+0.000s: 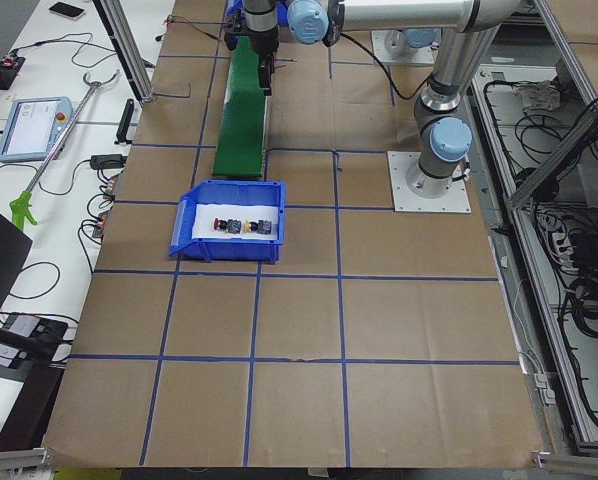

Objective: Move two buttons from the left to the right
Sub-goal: 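Move the left gripper down toward the blue bin holding the buttons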

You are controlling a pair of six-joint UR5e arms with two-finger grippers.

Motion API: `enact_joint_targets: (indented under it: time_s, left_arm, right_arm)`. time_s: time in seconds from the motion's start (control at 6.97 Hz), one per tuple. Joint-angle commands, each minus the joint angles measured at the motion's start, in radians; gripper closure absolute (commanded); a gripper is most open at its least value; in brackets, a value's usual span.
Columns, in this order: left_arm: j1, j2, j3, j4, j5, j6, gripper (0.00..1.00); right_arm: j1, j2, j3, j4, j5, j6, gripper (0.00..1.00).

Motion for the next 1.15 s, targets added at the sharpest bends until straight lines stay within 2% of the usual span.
enact_joint_targets:
  time_s: [0.0, 1.0]
  left_arm:
    - [0.000, -0.004, 0.002, 0.000, -0.001, 0.000, 0.00]
    - [0.000, 0.008, -0.004, 0.002, -0.011, 0.000, 0.00]
  right_arm:
    - [0.000, -0.001, 0.003, 0.000, 0.001, 0.004, 0.00]
    - [0.000, 0.004, 0.001, 0.000, -0.001, 0.001, 0.00]
